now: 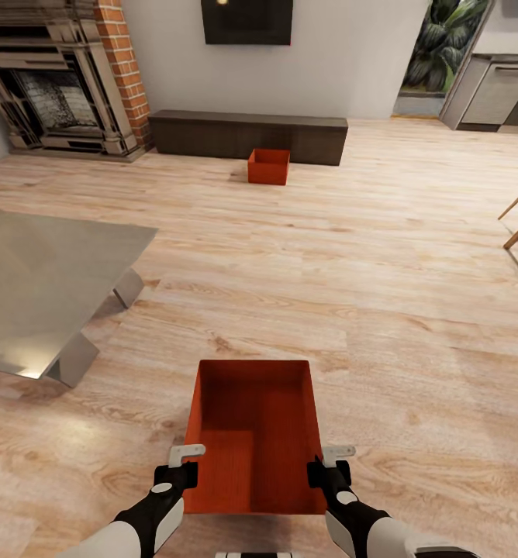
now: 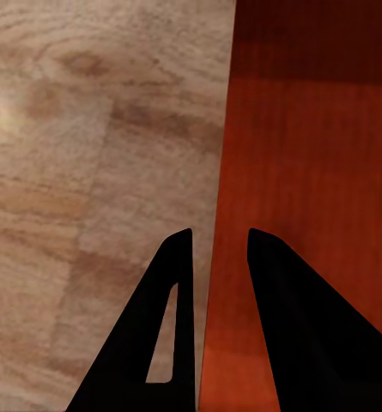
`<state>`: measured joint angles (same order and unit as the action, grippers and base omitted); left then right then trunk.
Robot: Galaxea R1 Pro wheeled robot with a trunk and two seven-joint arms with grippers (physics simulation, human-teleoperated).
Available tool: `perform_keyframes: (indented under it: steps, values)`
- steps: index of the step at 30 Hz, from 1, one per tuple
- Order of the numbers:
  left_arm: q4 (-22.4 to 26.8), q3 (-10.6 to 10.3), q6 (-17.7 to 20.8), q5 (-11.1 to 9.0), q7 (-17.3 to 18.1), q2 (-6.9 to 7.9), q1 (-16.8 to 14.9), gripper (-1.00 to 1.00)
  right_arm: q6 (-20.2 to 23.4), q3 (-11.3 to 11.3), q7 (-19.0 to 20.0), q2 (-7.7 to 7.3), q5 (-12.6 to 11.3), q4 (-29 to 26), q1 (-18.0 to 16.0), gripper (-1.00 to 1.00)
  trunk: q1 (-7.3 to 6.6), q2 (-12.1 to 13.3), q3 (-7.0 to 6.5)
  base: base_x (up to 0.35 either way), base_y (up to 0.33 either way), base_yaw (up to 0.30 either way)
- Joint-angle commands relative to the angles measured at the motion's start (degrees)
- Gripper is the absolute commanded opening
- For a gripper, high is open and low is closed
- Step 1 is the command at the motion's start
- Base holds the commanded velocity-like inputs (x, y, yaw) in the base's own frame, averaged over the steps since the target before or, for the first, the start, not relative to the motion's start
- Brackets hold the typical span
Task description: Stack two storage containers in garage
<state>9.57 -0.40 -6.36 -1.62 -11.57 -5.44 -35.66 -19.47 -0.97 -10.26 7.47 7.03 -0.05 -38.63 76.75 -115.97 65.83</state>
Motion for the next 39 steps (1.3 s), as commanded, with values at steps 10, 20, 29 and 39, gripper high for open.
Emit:
perform_keyframes:
  steps: [10, 20, 29, 39]
  values:
    - [-0.06, 0.66, -0.23, -0.05, -0.47, 0.17, -0.03, -1.00, -0.20, -0.64, -0.46, 0.00, -0.15, 0.04, -0.04, -1.00, -2.21, 4.01, -1.77, 0.000, 0.000, 0.000]
    - [-0.03, 0.66, -0.23, -0.05, -0.47, 0.17, -0.03, -1.00, -0.13, -0.70, -0.52, 0.09, -0.18, 0.05, -0.05, -1.00, -4.41, 8.02, -3.56, 0.000, 0.000, 0.000]
    - [-0.07, 0.66, -0.23, -0.05, -0.47, 0.17, -0.03, -1.00, -0.13, -0.70, -0.55, 0.05, -0.18, 0.05, -0.08, -1.00, -6.38, 11.63, -5.18, 0.000, 0.000, 0.000]
    - [-0.08, 0.66, -0.23, -0.05, -0.47, 0.17, -0.03, -1.00, -0.21, -0.70, -0.55, 0.04, -0.18, 0.05, -0.09, -1.00, -8.58, 15.64, -6.97, 0.000, 0.000, 0.000]
